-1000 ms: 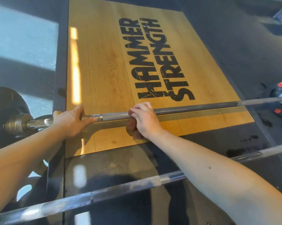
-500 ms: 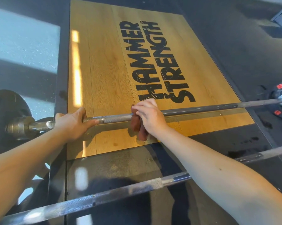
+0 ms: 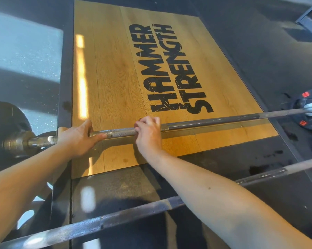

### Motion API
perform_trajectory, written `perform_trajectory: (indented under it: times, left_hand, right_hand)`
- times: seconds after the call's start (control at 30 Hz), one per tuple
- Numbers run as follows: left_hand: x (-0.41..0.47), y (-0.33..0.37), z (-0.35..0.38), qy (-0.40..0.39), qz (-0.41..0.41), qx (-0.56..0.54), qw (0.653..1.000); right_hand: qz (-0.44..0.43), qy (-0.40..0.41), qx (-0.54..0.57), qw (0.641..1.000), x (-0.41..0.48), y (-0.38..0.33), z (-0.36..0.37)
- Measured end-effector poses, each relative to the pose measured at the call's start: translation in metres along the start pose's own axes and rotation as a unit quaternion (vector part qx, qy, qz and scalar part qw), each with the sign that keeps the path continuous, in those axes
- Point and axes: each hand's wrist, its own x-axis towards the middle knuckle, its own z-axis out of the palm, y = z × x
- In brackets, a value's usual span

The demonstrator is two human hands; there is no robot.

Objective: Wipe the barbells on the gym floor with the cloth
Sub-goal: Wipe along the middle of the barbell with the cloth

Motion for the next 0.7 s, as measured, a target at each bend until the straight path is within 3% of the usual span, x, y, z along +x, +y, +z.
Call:
perform_trajectory:
  times: [0.1,0.2,0.33,0.4,0.53,0.63,0.7]
  left_hand:
    - [-0.001,0.002,0.0,-0.001,-0.011,-0.01,1.0]
    - [-0.001,0.004,-0.002,-0.005,-0.013,-0.003,1.0]
    - [0.002,0.002,0.0,-0.01,-0.01,-0.003,1.0]
    - [0.003,0.001,0.002,-0.015,-0.011,-0.006,1.0]
    - [0.003,0.006,0.001,-0.021,-0.026,-0.011,0.999]
    - [-0.002,0.008,0.0,-0.025,-0.033,-0.017,0.999]
    - [-0.001,0.01,-0.004,-0.02,-0.026,-0.006,0.999]
  right_hand:
    - [-0.068,-0.046,0.034,0.996,-0.003,-0.015,0.012]
    - [-0.15,-0.087,0.019,0.985,0.008,0.016,-0.011]
    - [-0.117,-0.016,-0.011,0.993,0.007,0.069,-0.046]
    - [-0.089,0.014,0.002,0.996,0.001,0.049,-0.027]
    - [-0.125,-0.069,0.079,0.987,-0.007,-0.021,0.015]
    - [-0.194,-0.103,0.054,0.974,0.003,0.021,-0.016]
    - [-0.16,-0.089,0.019,0.983,0.008,0.059,-0.048]
